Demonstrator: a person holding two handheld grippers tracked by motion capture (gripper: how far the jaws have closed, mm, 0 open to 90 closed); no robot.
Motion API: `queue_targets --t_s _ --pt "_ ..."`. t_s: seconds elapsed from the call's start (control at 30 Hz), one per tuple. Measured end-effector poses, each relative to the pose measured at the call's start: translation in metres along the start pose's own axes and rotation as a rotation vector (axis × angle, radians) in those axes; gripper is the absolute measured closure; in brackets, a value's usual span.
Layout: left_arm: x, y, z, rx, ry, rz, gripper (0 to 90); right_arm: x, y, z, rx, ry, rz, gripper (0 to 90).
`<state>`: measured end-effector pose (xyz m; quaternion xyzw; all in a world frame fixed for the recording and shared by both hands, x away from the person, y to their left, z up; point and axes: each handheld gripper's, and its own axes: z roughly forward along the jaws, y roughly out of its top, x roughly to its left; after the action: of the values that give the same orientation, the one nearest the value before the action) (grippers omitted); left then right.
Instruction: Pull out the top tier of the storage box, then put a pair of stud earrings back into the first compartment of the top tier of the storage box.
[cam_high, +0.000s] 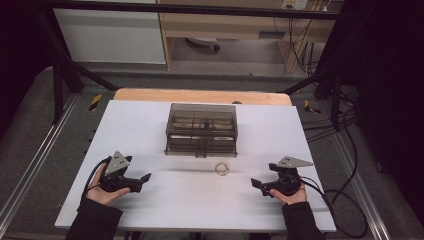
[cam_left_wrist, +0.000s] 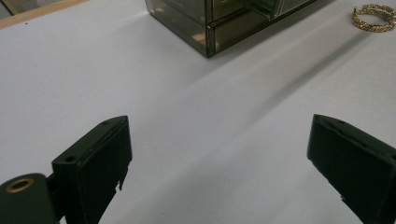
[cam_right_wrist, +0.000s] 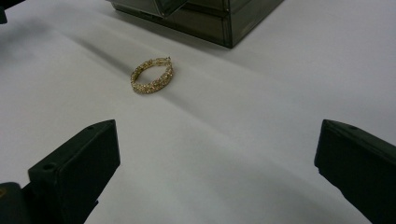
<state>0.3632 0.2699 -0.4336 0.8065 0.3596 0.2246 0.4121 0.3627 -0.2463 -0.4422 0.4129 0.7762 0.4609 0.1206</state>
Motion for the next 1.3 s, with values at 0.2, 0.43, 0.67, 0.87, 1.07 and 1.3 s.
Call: queue_targets --t_s 0.2,0.43,0.67,0.87,1.07,1.3 --pt "0.003 -0.002 -0.001 -0.003 -0.002 -0.011 6.0 0.008 0.005 0.006 0.007 -0.012 -0.005 0.7" --pt "0.004 -0.003 -0.001 -0.007 -0.008 -0.015 5.9 0.018 0.009 0.017 0.024 -0.018 -0.009 0.7" --pt "0.006 -0.004 -0.001 -0.011 -0.01 -0.022 5.9 0.026 0.015 0.027 0.021 -0.037 -0.006 0.7" --pt "0.006 -0.004 -0.001 -0.011 -0.013 -0.022 5.7 0.032 0.019 0.035 0.03 -0.063 -0.008 1.3" --pt "0.007 -0.005 -0.001 -0.012 -0.015 -0.024 5.6 0.035 0.023 0.041 0.028 -0.087 -0.015 3.3" --pt "0.007 -0.005 -0.001 -0.014 -0.014 -0.028 5.6 0.038 0.027 0.048 0.032 -0.085 -0.016 9.6"
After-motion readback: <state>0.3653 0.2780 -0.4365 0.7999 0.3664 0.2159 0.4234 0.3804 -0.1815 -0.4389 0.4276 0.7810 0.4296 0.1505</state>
